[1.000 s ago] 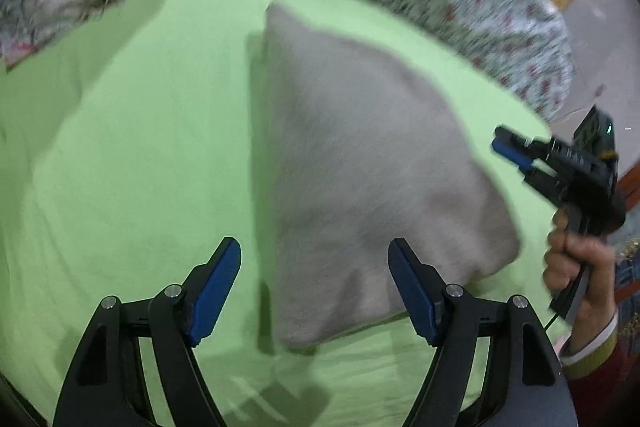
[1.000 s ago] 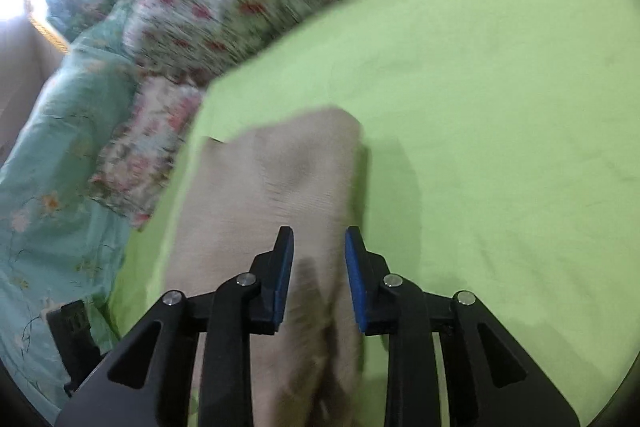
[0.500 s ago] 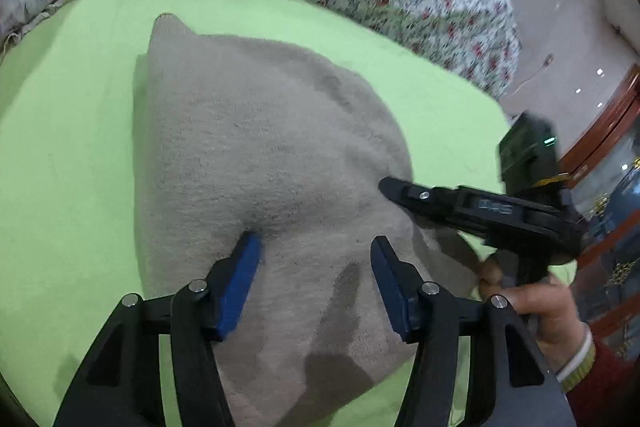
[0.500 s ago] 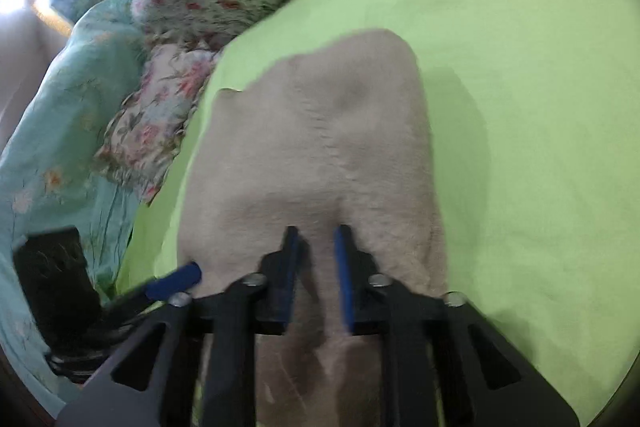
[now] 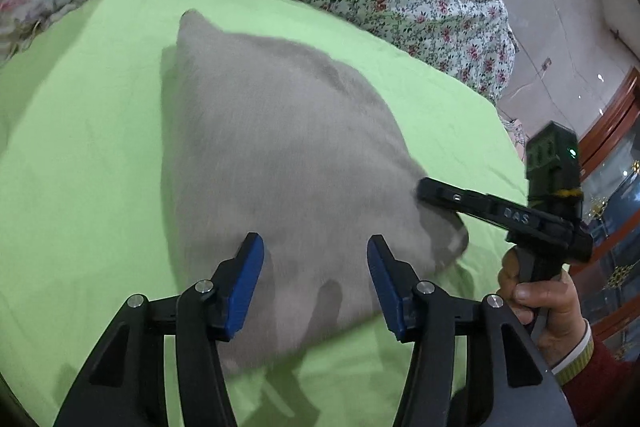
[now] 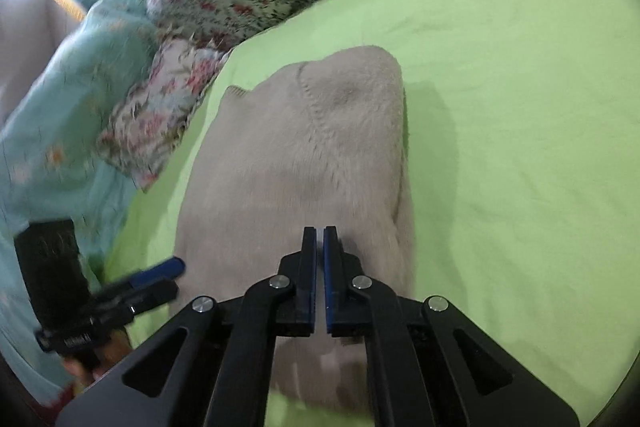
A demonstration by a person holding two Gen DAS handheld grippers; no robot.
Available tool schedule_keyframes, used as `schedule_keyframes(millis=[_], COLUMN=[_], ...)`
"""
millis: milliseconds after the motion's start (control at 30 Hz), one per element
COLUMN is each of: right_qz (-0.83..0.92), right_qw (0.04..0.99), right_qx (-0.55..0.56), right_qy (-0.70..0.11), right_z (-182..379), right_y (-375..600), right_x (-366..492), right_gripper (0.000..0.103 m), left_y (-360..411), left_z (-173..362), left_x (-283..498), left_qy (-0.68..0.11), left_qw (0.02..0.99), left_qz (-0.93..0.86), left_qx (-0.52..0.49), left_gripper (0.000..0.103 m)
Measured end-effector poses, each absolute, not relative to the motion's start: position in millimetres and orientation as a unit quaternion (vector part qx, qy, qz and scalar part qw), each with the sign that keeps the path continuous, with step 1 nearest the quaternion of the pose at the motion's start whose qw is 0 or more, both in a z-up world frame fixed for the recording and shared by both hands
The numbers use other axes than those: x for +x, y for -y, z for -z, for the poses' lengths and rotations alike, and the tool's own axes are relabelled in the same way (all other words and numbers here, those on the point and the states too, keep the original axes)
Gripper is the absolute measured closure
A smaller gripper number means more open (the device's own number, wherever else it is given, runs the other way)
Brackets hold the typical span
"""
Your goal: Fold small clothes
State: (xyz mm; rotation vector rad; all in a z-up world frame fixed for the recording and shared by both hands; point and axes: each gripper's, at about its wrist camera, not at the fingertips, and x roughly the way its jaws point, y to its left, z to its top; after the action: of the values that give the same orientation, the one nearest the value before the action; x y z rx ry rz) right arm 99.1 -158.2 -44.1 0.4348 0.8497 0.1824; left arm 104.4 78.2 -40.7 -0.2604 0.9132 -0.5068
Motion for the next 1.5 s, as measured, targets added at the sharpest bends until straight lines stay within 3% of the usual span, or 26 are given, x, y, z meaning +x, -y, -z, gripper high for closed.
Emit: schedule_keyframes(millis=[133, 767, 1167, 1300, 1367, 1400, 1433, 1500], right_qz=[-0.046, -0.034, -0.02, -0.023, -0.024, -0.025, -0.025, -0.027], right_qw=[0.887, 0.889, 0.877, 0.874, 0.874, 0.873, 0.873, 0.874], right_qx=[0.148, 0.16, 0.152, 0.153, 0.148, 0.148, 0.148, 0.144], right_qy=[-0.435, -0.428, -0.456, -0.461, -0.463, -0.464, -0.465, -0.464], right_z=[57, 67, 68, 66, 65, 64, 63, 61], right_y=[155, 163, 158, 154, 150, 149, 148, 145], right_x=[71, 55, -1, -18, -25, -29, -31, -38], right_gripper=[0.099, 0.099, 0.099, 0.098, 0.095, 0.086, 0.069, 0.05], left_y=[-91, -91, -115, -117, -116, -115, -116, -118], left_z=[54, 59, 64, 65, 65, 65, 64, 62], left_x=[83, 62, 28, 16, 10, 6, 4, 0], left_qy=[-0.446, -0.451, -0.466, -0.469, -0.47, -0.47, -0.47, -0.469], left_qw=[0.86, 0.871, 0.871, 0.871, 0.872, 0.872, 0.873, 0.874], left_qz=[0.221, 0.18, 0.142, 0.133, 0.129, 0.125, 0.123, 0.118], left_qx=[-0.113, -0.074, -0.067, -0.058, -0.054, -0.05, -0.048, -0.043], left_gripper=[0.048, 0.045, 0.041, 0.033, 0.03, 0.026, 0.024, 0.021])
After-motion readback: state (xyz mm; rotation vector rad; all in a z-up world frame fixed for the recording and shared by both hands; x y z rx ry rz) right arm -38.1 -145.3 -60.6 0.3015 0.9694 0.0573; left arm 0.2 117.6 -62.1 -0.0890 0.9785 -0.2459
